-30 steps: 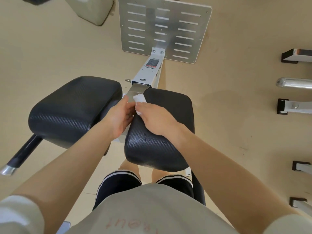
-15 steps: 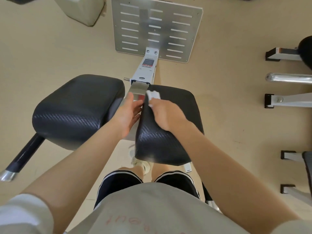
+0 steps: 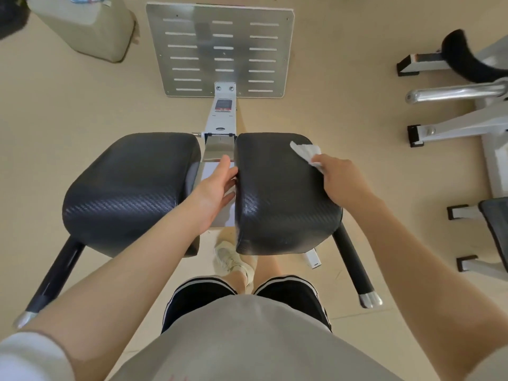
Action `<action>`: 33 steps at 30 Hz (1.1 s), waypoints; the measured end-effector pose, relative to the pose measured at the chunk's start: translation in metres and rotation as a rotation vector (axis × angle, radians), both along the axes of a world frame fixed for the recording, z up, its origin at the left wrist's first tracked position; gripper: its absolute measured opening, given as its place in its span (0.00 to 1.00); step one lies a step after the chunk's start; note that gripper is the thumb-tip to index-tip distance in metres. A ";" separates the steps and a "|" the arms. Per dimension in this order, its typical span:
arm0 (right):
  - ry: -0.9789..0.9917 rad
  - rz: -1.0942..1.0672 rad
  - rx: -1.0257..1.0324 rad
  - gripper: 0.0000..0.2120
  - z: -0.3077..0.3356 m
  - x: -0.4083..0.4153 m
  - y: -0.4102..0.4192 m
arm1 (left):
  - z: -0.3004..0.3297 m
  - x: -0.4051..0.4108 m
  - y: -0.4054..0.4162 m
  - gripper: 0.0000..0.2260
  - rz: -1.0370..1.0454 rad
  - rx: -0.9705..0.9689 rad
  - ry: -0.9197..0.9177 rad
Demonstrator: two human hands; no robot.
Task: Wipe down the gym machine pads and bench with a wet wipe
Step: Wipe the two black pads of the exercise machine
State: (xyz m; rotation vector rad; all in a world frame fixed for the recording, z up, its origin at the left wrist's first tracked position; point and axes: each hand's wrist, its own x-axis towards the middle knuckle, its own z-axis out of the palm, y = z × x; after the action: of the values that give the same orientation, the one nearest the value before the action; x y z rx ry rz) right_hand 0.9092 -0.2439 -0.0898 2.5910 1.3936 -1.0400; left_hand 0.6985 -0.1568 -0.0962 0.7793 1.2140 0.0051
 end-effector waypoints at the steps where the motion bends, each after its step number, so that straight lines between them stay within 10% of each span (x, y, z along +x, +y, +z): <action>1: -0.008 -0.033 0.019 0.20 0.001 -0.003 -0.003 | -0.002 -0.001 -0.001 0.27 -0.011 0.004 -0.007; 10: 0.119 0.330 0.174 0.19 0.016 -0.113 0.035 | -0.010 -0.009 -0.004 0.26 0.017 0.008 -0.081; 23: -0.133 -0.022 0.180 0.16 0.009 -0.043 -0.012 | -0.003 -0.011 -0.021 0.25 0.053 0.051 -0.115; 33: 0.039 0.455 0.371 0.23 0.013 -0.121 -0.012 | -0.006 -0.011 -0.023 0.28 0.193 -0.018 -0.105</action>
State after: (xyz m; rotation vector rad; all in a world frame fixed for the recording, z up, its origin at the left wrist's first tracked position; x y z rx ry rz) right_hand 0.7882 -0.2555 -0.0766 2.2787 2.2275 -0.8283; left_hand 0.6871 -0.1793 -0.1026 0.6363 1.1836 0.1913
